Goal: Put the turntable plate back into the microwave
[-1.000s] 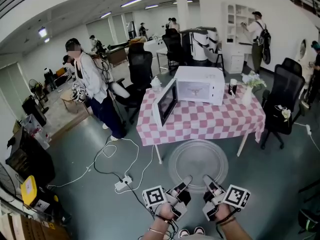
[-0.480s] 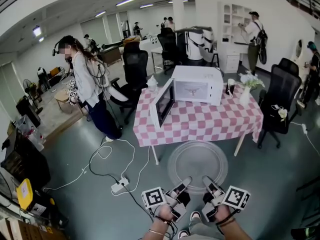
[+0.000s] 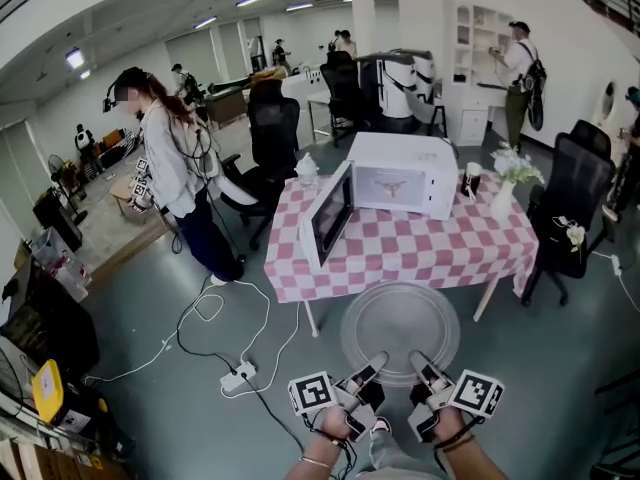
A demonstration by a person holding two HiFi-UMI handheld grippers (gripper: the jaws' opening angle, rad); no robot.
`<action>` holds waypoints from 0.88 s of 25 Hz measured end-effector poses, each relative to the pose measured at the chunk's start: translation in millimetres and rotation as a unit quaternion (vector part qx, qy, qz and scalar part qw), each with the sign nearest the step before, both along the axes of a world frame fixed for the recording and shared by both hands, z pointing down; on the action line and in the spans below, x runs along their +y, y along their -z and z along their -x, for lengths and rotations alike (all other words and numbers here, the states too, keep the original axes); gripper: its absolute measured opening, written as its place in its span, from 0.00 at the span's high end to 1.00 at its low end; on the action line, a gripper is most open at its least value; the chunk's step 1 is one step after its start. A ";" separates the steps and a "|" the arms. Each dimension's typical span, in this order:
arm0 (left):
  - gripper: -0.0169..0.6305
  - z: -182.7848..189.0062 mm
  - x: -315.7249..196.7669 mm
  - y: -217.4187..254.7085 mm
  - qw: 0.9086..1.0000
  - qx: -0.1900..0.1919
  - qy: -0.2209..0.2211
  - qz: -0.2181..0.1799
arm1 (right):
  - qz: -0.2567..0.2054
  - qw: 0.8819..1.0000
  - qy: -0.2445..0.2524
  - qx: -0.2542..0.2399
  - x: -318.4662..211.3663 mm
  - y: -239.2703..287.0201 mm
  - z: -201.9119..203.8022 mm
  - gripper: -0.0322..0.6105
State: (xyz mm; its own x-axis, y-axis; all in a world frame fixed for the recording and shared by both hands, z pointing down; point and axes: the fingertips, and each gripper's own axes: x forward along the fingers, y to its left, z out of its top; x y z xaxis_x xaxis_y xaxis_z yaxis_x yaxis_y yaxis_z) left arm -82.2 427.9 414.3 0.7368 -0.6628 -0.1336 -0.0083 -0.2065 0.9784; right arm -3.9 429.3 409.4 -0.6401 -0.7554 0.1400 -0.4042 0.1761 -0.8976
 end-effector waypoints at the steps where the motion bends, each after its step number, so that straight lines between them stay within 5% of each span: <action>1: 0.89 -2.1 -10.3 -0.1 1.000 0.002 0.000 0.000 | 0.005 1.000 -0.001 0.002 -9.9 -0.7 -2.5 0.83; 22: 0.89 -31.6 -221.0 -9.0 0.999 -0.037 0.012 0.016 | -0.006 0.999 0.037 -0.023 -226.1 -4.1 -30.3 0.83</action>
State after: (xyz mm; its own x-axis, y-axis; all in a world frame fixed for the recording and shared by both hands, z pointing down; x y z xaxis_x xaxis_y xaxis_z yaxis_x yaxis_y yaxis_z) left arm -50.6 206.9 423.3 0.7283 -0.6829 -0.0570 -0.0857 -0.1732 0.9811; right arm 26.3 203.3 413.5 -0.6991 -0.7079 0.1008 -0.3488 0.2146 -0.9123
